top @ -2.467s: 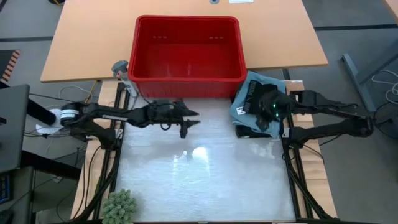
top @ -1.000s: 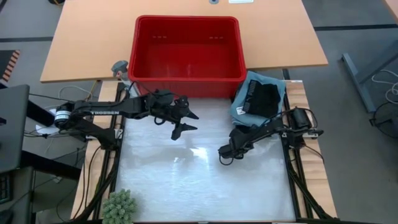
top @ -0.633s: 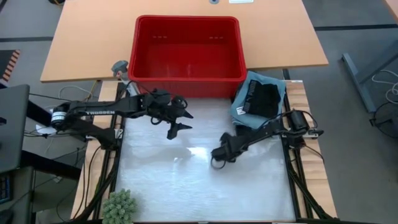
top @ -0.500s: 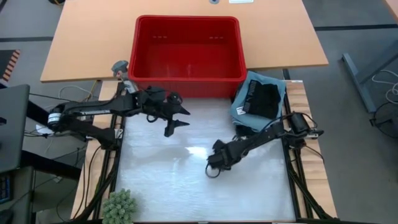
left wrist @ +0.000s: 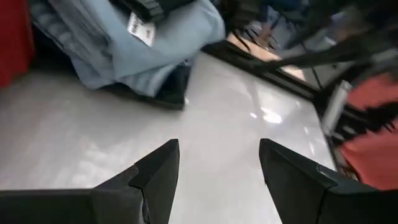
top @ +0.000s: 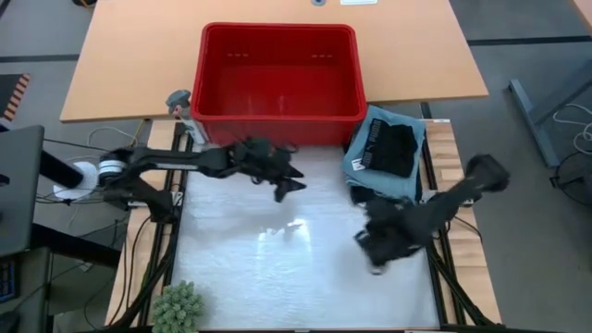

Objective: Fold Laundry from Bin
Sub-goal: Put all the folded clothes into the red bin

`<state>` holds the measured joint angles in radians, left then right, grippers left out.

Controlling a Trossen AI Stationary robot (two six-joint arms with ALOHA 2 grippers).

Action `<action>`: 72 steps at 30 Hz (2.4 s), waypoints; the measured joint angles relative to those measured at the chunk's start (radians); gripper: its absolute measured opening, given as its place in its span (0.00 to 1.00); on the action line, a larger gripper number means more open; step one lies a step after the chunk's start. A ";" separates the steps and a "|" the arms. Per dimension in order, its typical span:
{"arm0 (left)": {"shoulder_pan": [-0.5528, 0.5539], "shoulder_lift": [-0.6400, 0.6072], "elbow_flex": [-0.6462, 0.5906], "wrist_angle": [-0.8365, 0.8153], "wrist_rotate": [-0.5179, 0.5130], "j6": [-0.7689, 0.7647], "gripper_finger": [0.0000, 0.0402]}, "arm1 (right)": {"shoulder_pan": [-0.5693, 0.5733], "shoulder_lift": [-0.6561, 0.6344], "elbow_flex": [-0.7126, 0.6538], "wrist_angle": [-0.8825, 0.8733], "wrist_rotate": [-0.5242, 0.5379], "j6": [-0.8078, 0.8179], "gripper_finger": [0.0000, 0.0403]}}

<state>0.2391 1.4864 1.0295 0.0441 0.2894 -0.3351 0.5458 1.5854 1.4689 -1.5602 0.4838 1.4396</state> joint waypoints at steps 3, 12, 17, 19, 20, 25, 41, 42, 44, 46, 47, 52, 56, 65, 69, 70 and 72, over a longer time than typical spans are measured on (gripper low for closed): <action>-0.032 0.117 0.020 0.112 -0.097 -0.012 0.53 | 0.101 -0.134 -0.026 -0.012 0.012 0.213 0.47; -0.098 0.502 0.294 0.182 -0.165 -0.047 0.53 | 0.304 -0.330 -0.086 -0.012 0.160 0.441 0.47; -0.115 0.697 0.568 0.054 -0.188 -0.283 0.53 | 0.336 -0.353 -0.086 -0.011 0.175 0.414 0.45; -0.117 0.763 0.661 -0.020 -0.150 -0.355 0.53 | 0.350 -0.356 -0.086 -0.011 0.177 0.396 0.44; -0.117 0.798 0.708 -0.035 -0.137 -0.387 0.53 | 0.354 -0.356 -0.086 -0.010 0.179 0.395 0.44; -0.117 0.916 0.871 -0.185 -0.144 -0.554 0.53 | 0.393 -0.354 -0.086 -0.011 0.205 0.387 0.44; -0.130 0.931 0.889 -0.184 -0.321 -0.803 0.53 | 0.436 -0.353 -0.086 -0.006 0.306 0.369 0.44; -0.131 0.933 0.889 -0.202 -0.320 -0.808 0.53 | 0.436 -0.353 -0.086 -0.006 0.307 0.364 0.44; -0.137 0.936 0.889 -0.240 -0.338 -0.817 0.53 | 0.436 -0.353 -0.085 -0.006 0.308 0.362 0.44; -0.144 0.937 0.888 -0.248 -0.377 -0.825 0.53 | 0.436 -0.353 -0.085 -0.006 0.308 0.362 0.44; -0.146 0.937 0.888 -0.240 -0.394 -0.827 0.53 | 0.436 -0.353 -0.085 -0.006 0.309 0.361 0.44; -0.157 0.954 0.890 -0.147 -0.413 -0.880 0.53 | 0.436 -0.353 -0.085 -0.006 0.331 0.357 0.44; -0.164 0.987 0.888 -0.159 -0.376 -0.933 0.52 | 0.436 -0.353 -0.085 0.001 0.331 0.341 0.44; -0.167 1.026 0.899 -0.086 -0.373 -1.005 0.49 | 0.436 -0.353 -0.085 0.003 0.353 0.331 0.44; -0.167 1.028 0.899 -0.082 -0.391 -1.004 0.29 | 0.436 -0.353 -0.085 0.003 0.360 0.329 0.44; -0.167 1.028 0.899 -0.079 -0.392 -0.995 0.21 | 0.436 -0.353 -0.085 0.003 0.360 0.329 0.44; -0.168 1.029 0.899 -0.075 -0.395 -0.980 0.07 | 0.436 -0.353 -0.085 0.003 0.360 0.329 0.44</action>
<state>0.0712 2.5153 1.9285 -0.0307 -0.1059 -1.3152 0.9813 1.2320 1.3838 -1.5574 0.8440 1.7685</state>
